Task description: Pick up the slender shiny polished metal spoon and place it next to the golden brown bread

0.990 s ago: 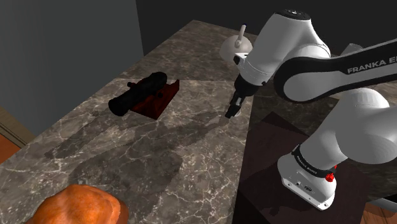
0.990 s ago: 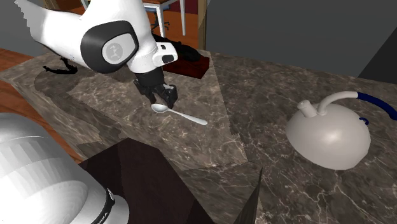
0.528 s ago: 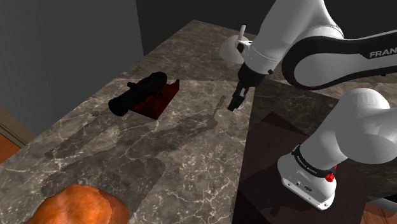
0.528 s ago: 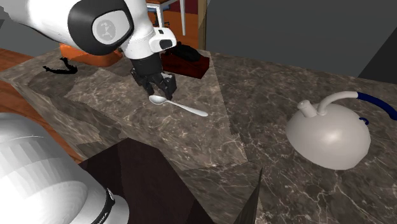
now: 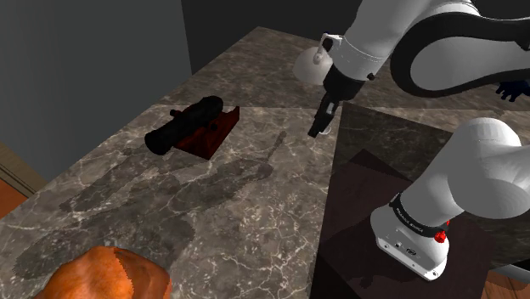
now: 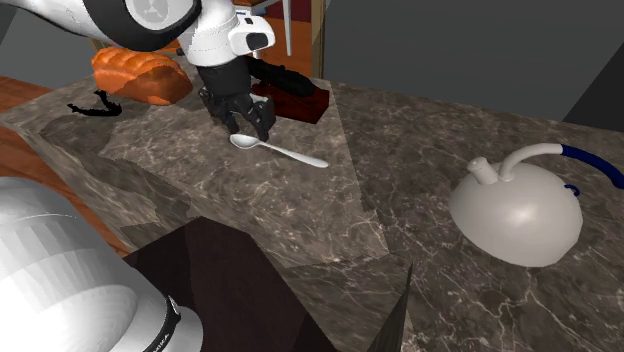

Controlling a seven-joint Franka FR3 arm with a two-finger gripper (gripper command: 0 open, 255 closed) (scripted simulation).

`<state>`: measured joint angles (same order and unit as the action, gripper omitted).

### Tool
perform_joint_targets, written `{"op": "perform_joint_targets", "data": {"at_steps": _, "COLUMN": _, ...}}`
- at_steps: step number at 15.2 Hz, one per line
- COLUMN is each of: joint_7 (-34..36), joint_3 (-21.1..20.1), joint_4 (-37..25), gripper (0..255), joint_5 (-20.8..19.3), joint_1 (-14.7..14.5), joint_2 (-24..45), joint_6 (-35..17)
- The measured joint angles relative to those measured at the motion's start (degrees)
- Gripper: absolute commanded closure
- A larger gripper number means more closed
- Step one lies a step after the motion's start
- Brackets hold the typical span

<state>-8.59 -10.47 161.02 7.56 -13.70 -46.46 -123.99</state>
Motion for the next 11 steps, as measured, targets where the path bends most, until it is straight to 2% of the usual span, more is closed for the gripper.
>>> {"op": "perform_joint_targets", "data": {"at_steps": 11, "joint_7": -0.06, "joint_3": 1.09, "joint_4": -7.71, "gripper": 255, "joint_5": -1.04, "joint_1": 0.53, "joint_2": -1.8, "joint_6": 9.49}}
